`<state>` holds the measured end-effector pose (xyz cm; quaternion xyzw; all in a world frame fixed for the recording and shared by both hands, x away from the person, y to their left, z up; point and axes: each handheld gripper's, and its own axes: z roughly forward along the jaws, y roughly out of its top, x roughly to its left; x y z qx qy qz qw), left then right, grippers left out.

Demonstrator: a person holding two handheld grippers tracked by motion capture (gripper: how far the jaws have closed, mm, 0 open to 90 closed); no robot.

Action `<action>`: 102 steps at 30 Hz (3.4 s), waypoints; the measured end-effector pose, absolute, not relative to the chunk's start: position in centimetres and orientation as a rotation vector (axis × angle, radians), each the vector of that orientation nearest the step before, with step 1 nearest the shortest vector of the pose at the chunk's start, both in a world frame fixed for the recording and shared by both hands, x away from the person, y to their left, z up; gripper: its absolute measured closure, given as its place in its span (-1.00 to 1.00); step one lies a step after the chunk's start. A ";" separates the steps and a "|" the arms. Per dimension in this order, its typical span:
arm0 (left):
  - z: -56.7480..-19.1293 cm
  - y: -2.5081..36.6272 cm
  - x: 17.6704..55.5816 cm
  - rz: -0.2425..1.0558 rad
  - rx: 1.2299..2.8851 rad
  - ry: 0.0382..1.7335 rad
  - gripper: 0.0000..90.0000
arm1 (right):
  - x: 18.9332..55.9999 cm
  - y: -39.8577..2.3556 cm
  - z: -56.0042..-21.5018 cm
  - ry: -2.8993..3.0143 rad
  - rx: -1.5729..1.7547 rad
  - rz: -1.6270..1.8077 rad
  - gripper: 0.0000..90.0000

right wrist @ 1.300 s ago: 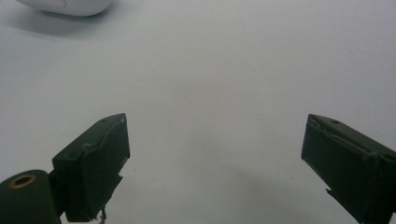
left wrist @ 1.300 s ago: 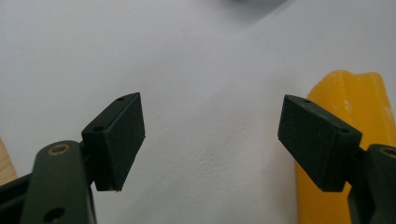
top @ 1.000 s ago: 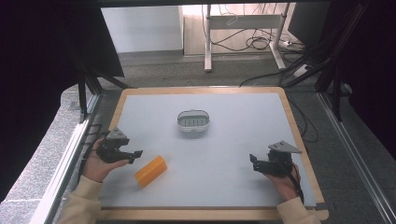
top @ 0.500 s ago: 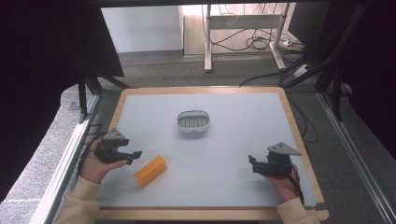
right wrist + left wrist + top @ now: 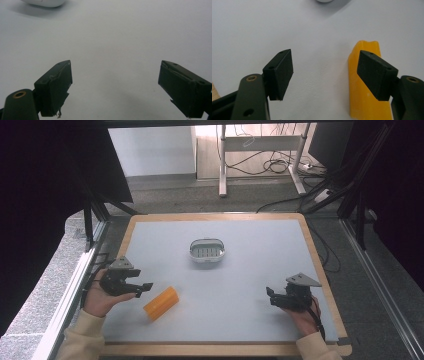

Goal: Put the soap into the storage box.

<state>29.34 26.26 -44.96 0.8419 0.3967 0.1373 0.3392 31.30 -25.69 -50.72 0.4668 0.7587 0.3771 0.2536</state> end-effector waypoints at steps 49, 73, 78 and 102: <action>-44.9 21.4 28.5 0.297 2.288 0.915 -0.42 | 31.0 -25.5 -50.8 2.064 1.233 1.061 -0.69; -47.0 19.8 29.0 0.270 2.369 0.955 -0.46 | 31.0 -25.4 -50.9 2.070 1.232 1.042 -0.69; -47.8 19.5 29.2 0.247 2.397 0.963 -0.45 | 31.0 -25.5 -50.9 2.069 1.233 1.042 -0.69; -49.5 19.0 29.3 0.183 2.441 1.067 0.36 | 30.9 -25.4 -50.9 2.057 1.217 1.020 -0.67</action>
